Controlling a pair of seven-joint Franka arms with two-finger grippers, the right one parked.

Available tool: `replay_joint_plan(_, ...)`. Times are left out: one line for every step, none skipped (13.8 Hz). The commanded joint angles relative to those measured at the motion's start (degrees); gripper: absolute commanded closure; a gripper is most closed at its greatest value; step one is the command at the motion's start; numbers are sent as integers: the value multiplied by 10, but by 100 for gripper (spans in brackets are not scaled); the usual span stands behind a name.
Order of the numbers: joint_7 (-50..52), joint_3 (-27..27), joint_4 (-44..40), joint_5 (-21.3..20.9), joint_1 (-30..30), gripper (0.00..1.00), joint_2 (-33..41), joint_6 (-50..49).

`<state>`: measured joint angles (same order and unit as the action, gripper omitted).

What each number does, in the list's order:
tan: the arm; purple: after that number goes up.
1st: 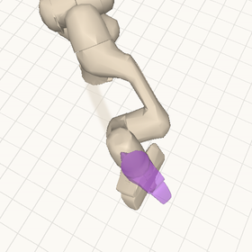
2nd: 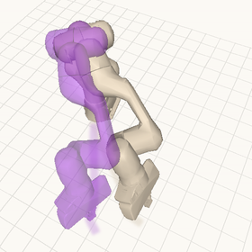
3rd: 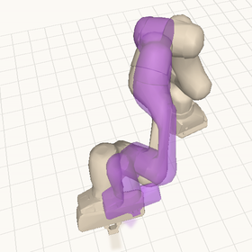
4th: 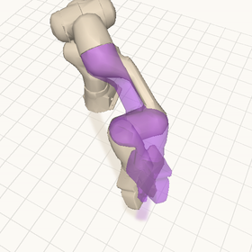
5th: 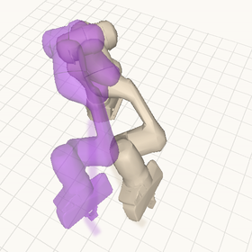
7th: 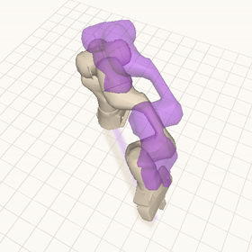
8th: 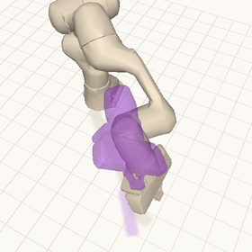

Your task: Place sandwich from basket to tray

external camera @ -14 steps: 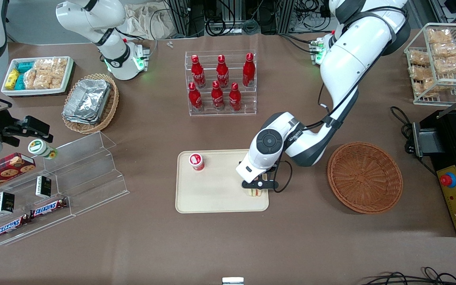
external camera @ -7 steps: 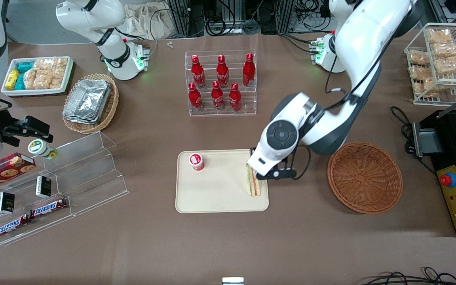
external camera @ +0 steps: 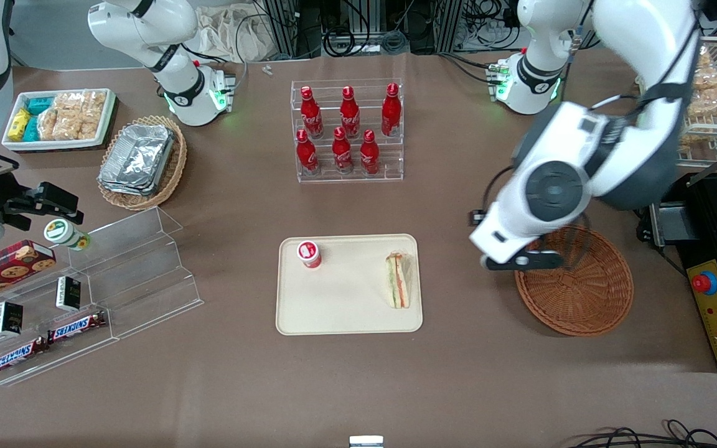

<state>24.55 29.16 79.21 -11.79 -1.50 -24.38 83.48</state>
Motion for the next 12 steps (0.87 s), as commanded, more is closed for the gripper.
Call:
replay_joint_plan(-124, 1, 18, 12, -62, 0, 51, -16)
replay_joint_plan(-155, 1, 16, 9, -81, 0, 62, -17)
replay_joint_plan(-172, 0, 12, 7, -97, 0, 76, -17)
replay_joint_plan(-187, 0, 12, 6, -111, 0, 88, -19)
replay_joint_plan(-205, 0, 11, 4, -125, 0, 98, -20)
replay_joint_plan(-223, -1, 11, 1, -133, 0, 100, -20)
replay_joint_plan(-231, -1, 10, 1, -142, 0, 100, -20)
replay_joint_plan(-233, -1, 7, 4, -154, 0, 104, -21)
replay_joint_plan(-233, -1, 8, 11, -163, 0, 111, -25)
replay_joint_plan(-232, 0, 9, 15, -171, 0, 111, -26)
replay_joint_plan(-226, 2, 11, 8, -170, 0, 108, -26)
replay_joint_plan(-224, 2, 10, 2, -166, 0, 108, -22)
